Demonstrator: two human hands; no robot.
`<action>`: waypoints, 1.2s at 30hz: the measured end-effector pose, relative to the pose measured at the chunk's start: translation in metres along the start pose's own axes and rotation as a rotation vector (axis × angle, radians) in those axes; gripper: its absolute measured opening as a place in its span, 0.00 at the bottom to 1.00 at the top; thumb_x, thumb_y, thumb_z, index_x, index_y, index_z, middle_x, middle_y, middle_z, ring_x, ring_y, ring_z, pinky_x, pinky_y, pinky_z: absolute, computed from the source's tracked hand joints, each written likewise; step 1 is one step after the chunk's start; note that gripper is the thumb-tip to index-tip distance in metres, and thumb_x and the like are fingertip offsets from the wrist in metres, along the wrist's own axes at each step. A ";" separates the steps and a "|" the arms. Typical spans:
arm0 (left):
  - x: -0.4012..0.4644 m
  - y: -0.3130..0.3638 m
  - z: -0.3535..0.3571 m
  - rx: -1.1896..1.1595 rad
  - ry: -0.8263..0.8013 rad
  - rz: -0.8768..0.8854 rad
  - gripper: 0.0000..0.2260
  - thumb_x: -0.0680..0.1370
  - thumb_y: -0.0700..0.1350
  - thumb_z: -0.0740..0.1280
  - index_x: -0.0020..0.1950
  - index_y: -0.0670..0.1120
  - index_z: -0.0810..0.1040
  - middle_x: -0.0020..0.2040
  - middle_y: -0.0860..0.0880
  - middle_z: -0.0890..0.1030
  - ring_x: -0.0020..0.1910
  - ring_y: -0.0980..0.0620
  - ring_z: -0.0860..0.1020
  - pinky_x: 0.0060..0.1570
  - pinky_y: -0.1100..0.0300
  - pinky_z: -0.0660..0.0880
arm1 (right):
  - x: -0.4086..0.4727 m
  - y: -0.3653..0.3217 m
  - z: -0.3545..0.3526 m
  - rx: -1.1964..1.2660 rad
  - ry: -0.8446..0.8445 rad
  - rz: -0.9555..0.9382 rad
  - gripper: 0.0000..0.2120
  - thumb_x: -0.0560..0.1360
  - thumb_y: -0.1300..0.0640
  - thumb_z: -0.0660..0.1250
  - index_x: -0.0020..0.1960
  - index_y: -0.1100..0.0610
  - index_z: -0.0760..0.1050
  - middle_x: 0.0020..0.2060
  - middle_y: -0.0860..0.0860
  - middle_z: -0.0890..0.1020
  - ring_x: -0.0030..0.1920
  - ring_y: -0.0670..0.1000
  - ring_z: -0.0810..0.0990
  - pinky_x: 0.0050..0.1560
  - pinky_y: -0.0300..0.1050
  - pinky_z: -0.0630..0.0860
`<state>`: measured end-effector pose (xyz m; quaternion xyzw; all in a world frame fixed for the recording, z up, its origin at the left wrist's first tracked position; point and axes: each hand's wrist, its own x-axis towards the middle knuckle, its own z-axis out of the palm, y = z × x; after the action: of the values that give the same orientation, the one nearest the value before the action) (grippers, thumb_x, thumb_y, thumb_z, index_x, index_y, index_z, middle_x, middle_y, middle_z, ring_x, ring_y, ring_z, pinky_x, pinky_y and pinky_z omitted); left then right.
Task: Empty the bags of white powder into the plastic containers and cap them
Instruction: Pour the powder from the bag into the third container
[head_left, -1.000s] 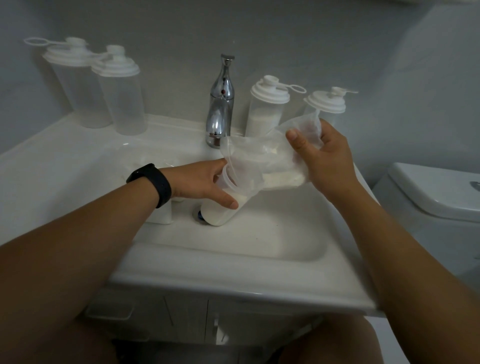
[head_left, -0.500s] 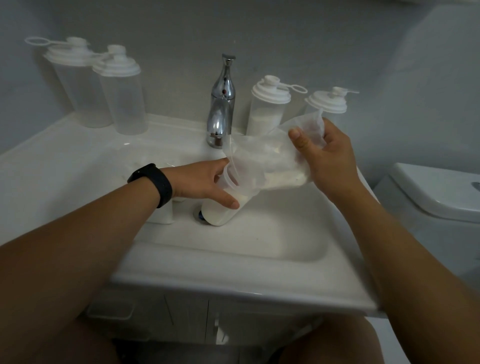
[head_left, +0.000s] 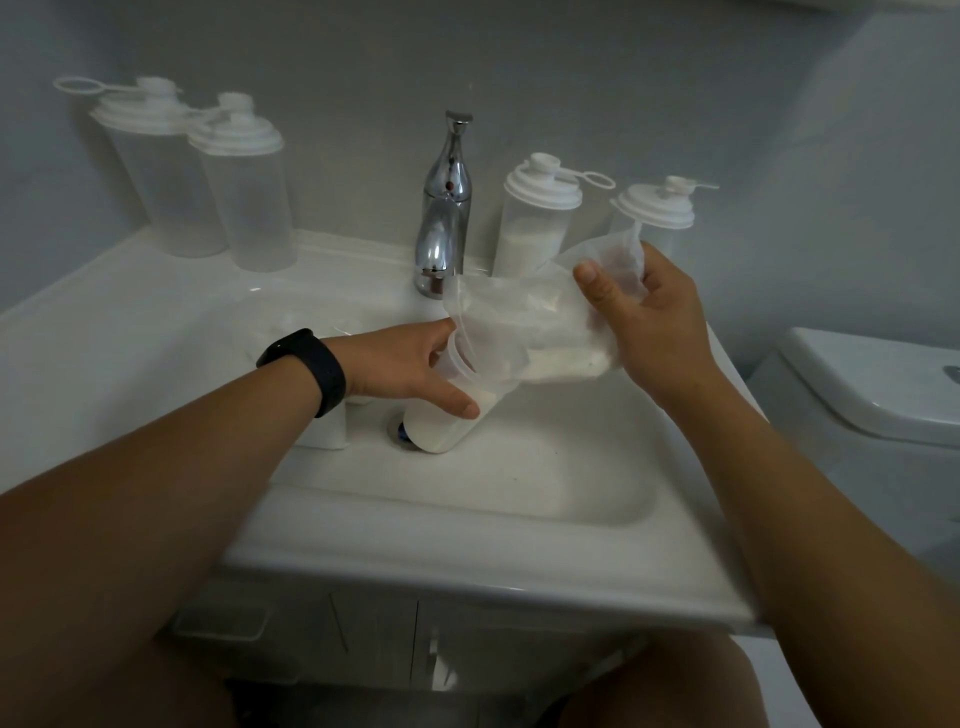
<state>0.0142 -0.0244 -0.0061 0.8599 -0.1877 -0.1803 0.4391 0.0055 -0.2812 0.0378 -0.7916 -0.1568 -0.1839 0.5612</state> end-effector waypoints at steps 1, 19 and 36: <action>0.000 0.000 0.000 -0.001 0.000 0.001 0.31 0.72 0.43 0.80 0.69 0.58 0.70 0.62 0.64 0.79 0.55 0.73 0.78 0.50 0.78 0.72 | 0.000 0.000 0.000 0.000 0.001 -0.002 0.11 0.78 0.47 0.72 0.55 0.54 0.81 0.46 0.45 0.86 0.48 0.46 0.85 0.50 0.42 0.81; 0.000 -0.001 -0.001 0.007 -0.009 0.005 0.33 0.72 0.43 0.80 0.71 0.57 0.68 0.62 0.64 0.78 0.54 0.76 0.76 0.48 0.80 0.72 | -0.001 0.000 0.000 0.025 -0.003 -0.003 0.10 0.78 0.47 0.72 0.56 0.52 0.81 0.45 0.43 0.86 0.48 0.44 0.85 0.49 0.39 0.80; 0.002 -0.003 -0.001 0.018 0.001 0.009 0.32 0.71 0.45 0.81 0.70 0.58 0.70 0.62 0.63 0.80 0.57 0.72 0.77 0.51 0.77 0.73 | -0.001 -0.002 0.001 0.008 0.006 -0.015 0.09 0.79 0.48 0.72 0.56 0.52 0.81 0.46 0.44 0.86 0.48 0.44 0.85 0.48 0.38 0.79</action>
<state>0.0167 -0.0227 -0.0085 0.8629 -0.1932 -0.1762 0.4324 0.0043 -0.2801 0.0389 -0.7876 -0.1620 -0.1896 0.5635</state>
